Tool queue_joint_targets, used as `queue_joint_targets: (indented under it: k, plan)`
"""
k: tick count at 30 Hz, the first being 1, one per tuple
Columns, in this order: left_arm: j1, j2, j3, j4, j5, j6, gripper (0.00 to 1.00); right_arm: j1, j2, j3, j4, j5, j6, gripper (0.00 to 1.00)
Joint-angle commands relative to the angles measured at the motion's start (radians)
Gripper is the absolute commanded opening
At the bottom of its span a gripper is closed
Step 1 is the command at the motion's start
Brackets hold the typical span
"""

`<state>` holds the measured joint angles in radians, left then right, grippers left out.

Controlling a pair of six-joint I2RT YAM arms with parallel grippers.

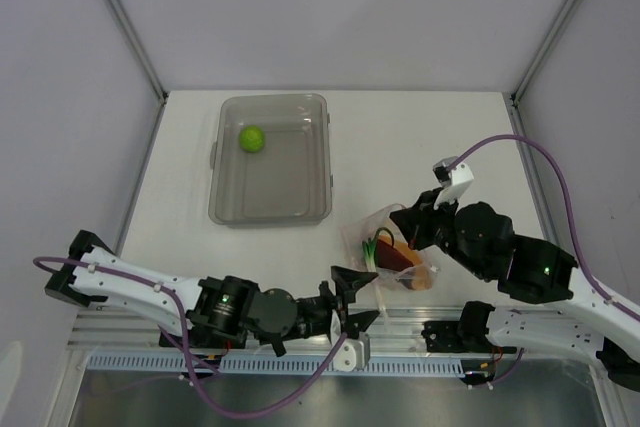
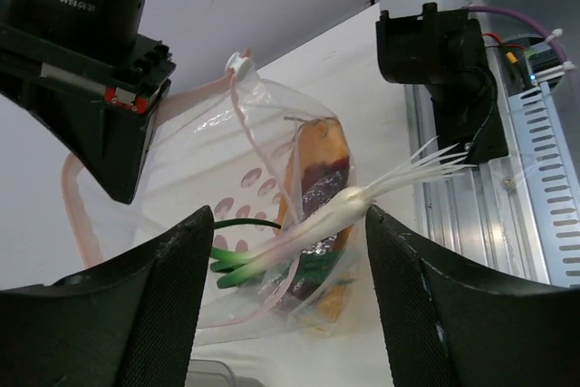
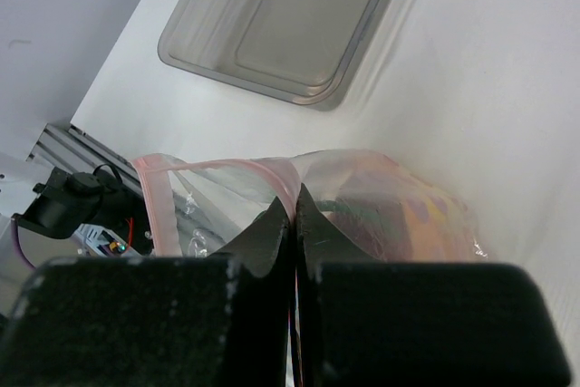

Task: Place the food in the zip-top bag and seal the zipper
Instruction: Place the fake vegetable in the zipper food storage bag.

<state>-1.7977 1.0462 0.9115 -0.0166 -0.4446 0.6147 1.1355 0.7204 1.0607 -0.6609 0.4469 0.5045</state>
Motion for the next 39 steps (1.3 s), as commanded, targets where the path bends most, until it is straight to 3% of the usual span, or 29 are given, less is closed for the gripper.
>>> queue_joint_targets:
  k: [1,16,26,30,39]
  plan:
    - [-0.005,0.009,0.036,0.057,0.092,0.013,0.69,-0.002,-0.009,0.036,0.066,0.012,0.012,0.00]
    - [-0.002,0.078,0.075,0.027,0.135,0.016,0.52,-0.003,-0.026,0.038,0.053,0.016,0.014,0.00]
    - [0.046,0.095,0.107,0.026,0.133,-0.006,0.23,0.000,-0.035,0.036,0.050,0.012,0.020,0.00]
    - [0.110,0.098,0.176,-0.049,0.162,-0.099,0.02,0.000,-0.036,0.033,0.050,0.009,0.020,0.00]
    - [0.300,0.209,0.463,-0.318,0.260,-0.397,0.01,0.000,-0.022,0.044,0.050,-0.001,0.026,0.00]
